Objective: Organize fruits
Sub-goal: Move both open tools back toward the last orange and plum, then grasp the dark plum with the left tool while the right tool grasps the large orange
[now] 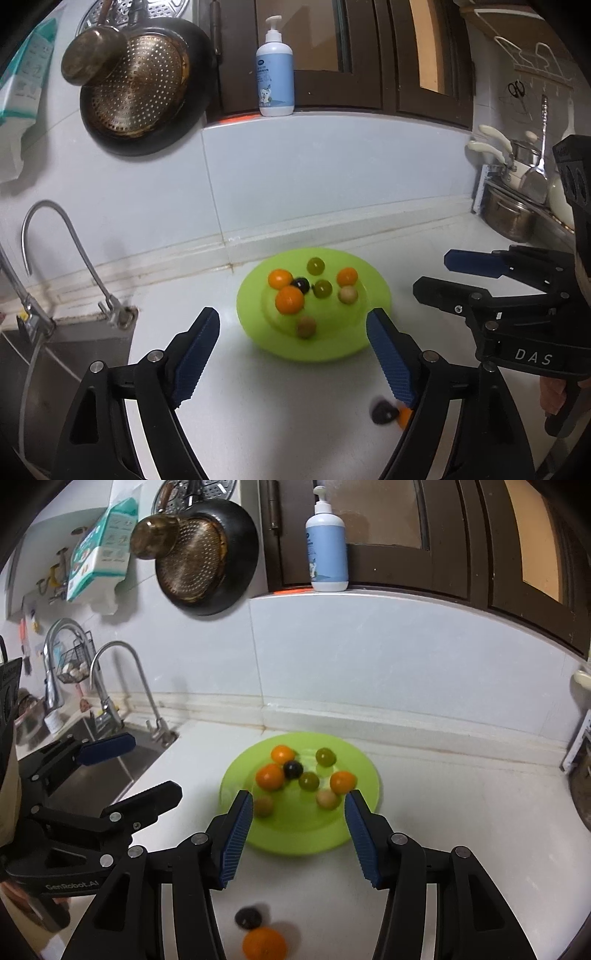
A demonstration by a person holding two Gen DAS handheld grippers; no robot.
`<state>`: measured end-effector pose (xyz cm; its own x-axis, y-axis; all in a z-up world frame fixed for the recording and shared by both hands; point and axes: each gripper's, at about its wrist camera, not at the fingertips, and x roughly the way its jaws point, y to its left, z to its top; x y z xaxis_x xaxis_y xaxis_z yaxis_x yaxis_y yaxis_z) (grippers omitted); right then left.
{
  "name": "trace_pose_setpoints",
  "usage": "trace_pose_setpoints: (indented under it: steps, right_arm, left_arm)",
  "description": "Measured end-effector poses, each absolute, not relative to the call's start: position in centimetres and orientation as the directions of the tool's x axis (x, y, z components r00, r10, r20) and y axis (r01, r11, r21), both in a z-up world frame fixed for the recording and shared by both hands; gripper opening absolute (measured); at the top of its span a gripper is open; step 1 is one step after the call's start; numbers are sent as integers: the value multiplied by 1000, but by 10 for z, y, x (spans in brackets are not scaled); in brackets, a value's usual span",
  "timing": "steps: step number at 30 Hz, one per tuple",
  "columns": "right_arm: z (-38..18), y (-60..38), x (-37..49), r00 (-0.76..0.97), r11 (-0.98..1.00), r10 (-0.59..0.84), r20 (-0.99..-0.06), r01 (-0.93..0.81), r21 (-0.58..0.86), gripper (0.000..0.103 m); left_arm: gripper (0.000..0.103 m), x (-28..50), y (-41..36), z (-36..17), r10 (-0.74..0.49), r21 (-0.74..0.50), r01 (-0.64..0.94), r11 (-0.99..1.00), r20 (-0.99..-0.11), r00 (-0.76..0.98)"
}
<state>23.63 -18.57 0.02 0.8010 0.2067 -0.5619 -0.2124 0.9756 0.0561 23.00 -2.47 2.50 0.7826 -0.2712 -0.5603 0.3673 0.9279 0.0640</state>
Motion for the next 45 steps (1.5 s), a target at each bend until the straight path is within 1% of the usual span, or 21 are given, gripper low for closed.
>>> trace_pose_setpoints:
  steps: [5, 12, 19, 27, 35, 42, 45]
  right_arm:
    - [-10, -181, 217, 778, 974, 216, -590, -217, 70, 53]
    - [-37, -176, 198, 715, 969, 227, -662, -232, 82, 53]
    - [-66, -175, 189, 640, 962, 254, -725, -248, 118, 53]
    - [-91, -170, 190, 574, 955, 262, -776, -269, 123, 53]
    - [-113, -169, 200, 523, 950, 273, -807, -276, 142, 52]
    - [-118, -168, 203, 517, 953, 263, -814, -273, 134, 43]
    - [-118, -169, 203, 519, 952, 269, -811, -274, 140, 43]
  left_arm:
    - [85, 211, -23, 15, -266, 78, 376, 923, -575, 773]
    - [85, 193, -26, -6, -256, 95, 396, 913, -622, 740]
    - [85, 183, -27, -27, -242, 109, 415, 903, -669, 703]
    - [85, 183, -26, -50, -226, 97, 417, 904, -719, 657]
    - [85, 183, -27, -67, -212, 96, 425, 900, -756, 620]
    - [85, 185, -30, -74, -214, 99, 440, 893, -766, 607]
    - [84, 186, -34, -75, -228, 91, 457, 885, -770, 596]
